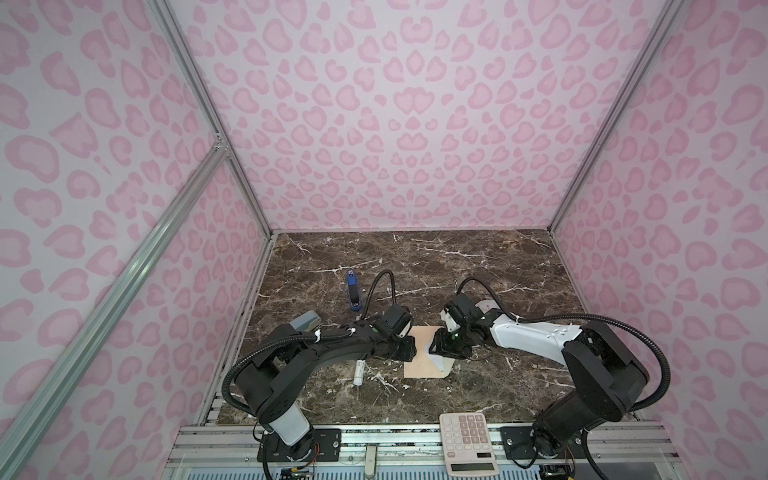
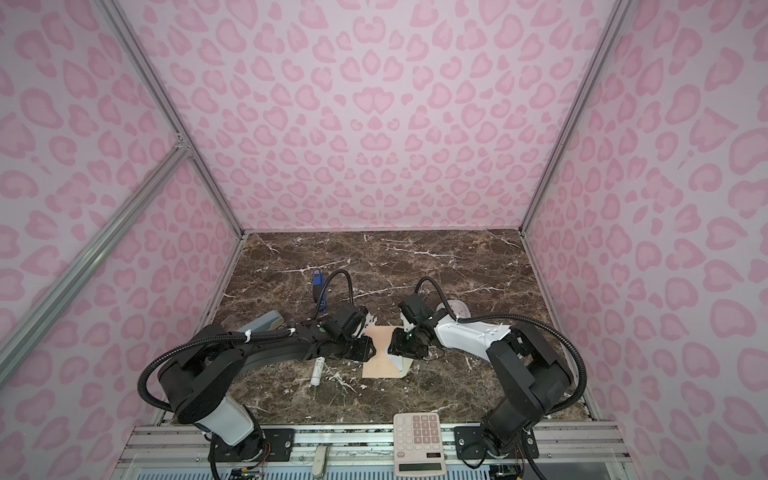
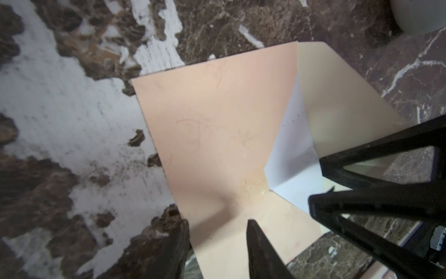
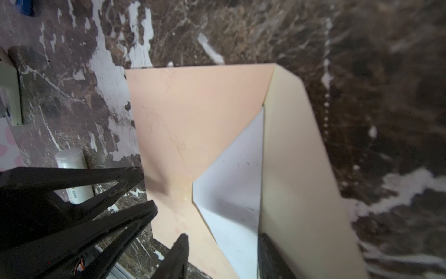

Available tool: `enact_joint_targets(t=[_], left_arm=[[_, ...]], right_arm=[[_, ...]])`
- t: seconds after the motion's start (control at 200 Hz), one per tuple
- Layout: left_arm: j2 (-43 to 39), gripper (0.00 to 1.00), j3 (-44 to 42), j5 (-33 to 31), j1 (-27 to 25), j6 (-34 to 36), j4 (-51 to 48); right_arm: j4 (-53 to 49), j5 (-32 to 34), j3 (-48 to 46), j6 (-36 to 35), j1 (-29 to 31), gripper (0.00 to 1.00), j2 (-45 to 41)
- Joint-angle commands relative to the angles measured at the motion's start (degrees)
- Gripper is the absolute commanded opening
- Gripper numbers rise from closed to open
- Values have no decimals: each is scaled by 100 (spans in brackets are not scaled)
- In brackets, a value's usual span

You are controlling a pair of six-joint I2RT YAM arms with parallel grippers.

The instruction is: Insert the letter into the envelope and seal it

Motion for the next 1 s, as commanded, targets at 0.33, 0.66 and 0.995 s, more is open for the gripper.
enact_joint_targets(t=[0.33, 0.66, 0.995], left_arm=[[69, 43, -12, -20, -44, -56, -639], [-43, 44, 81, -139, -50, -21, -837], [-142, 46, 127, -230, -45, -4, -939]], right_arm=[[117, -48, 55, 135, 78, 49, -18], [-566, 480, 313, -257, 34, 52, -241], [-1016, 649, 477, -477, -74, 58, -723]])
